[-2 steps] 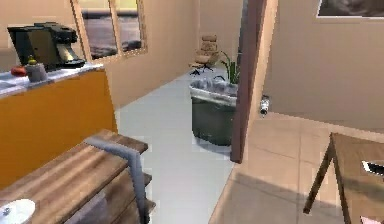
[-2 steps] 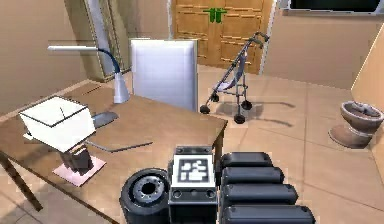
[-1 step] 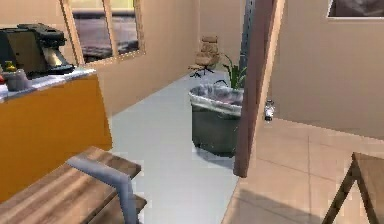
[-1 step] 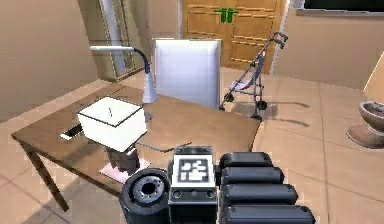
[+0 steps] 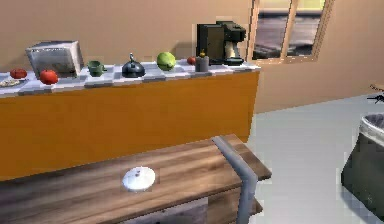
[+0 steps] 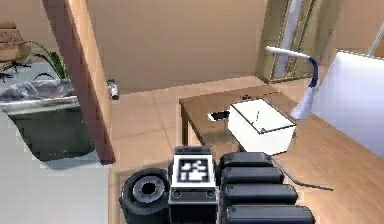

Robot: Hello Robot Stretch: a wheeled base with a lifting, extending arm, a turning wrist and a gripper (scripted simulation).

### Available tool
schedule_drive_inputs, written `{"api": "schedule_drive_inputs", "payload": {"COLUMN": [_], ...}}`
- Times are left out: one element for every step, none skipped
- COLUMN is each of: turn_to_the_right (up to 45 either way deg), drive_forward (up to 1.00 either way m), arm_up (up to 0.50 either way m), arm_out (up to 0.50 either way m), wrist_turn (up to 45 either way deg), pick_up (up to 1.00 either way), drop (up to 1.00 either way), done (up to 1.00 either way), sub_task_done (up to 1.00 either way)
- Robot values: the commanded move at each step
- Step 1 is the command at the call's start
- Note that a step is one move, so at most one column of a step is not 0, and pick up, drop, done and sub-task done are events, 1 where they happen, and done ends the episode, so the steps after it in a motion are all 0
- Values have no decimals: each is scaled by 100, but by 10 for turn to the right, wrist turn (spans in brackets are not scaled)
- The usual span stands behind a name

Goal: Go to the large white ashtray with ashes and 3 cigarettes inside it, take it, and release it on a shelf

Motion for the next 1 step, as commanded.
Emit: {"api": "schedule_drive_inputs", "payload": {"turn_to_the_right": [-120], "drive_forward": [0], "arm_up": [0], "arm_out": [0], "wrist_turn": [0], "pick_up": [0], "drop": [0], "done": [0], "sub_task_done": [0]}}
